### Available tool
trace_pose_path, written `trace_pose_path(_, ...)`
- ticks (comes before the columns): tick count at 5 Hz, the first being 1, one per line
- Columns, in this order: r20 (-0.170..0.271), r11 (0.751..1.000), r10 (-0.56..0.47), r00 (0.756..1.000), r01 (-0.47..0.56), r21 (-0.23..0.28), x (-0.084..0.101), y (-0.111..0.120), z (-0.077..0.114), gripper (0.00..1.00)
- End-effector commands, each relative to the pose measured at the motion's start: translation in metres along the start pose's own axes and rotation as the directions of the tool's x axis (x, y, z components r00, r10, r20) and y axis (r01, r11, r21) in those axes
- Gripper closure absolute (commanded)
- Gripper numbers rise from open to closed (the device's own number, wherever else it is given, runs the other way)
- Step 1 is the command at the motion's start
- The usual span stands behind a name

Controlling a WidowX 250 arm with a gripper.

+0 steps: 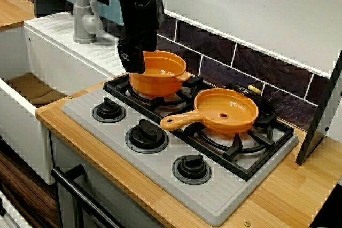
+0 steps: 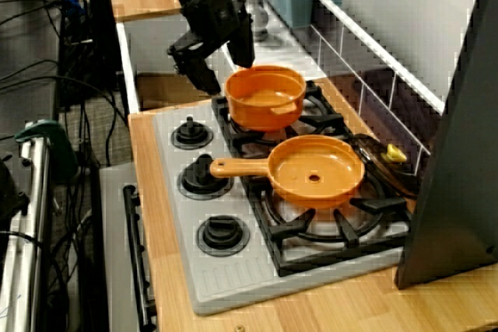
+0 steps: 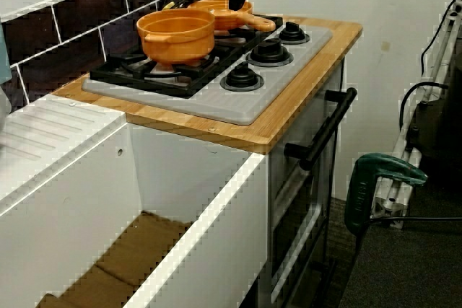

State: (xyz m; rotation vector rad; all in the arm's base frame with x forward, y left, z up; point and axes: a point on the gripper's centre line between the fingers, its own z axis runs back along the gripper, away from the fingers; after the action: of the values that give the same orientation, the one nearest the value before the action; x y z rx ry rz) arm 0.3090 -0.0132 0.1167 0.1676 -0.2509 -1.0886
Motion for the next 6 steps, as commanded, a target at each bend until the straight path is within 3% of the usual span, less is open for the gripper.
trace_pose_path(1, 0.012, 0.999, 0.016, 1.000, -0.016, 0.049, 0.010, 0.011, 0.004, 0.00)
trace_pose_path(5, -0.062, 0.998, 0.064, 0.996, -0.064, 0.000, -0.004, 0.011, -0.029, 0.00)
trace_pose_path(6, -0.080, 0.994, 0.106, 0.991, -0.104, 0.031, -0.006, 0.009, -0.028, 1.00)
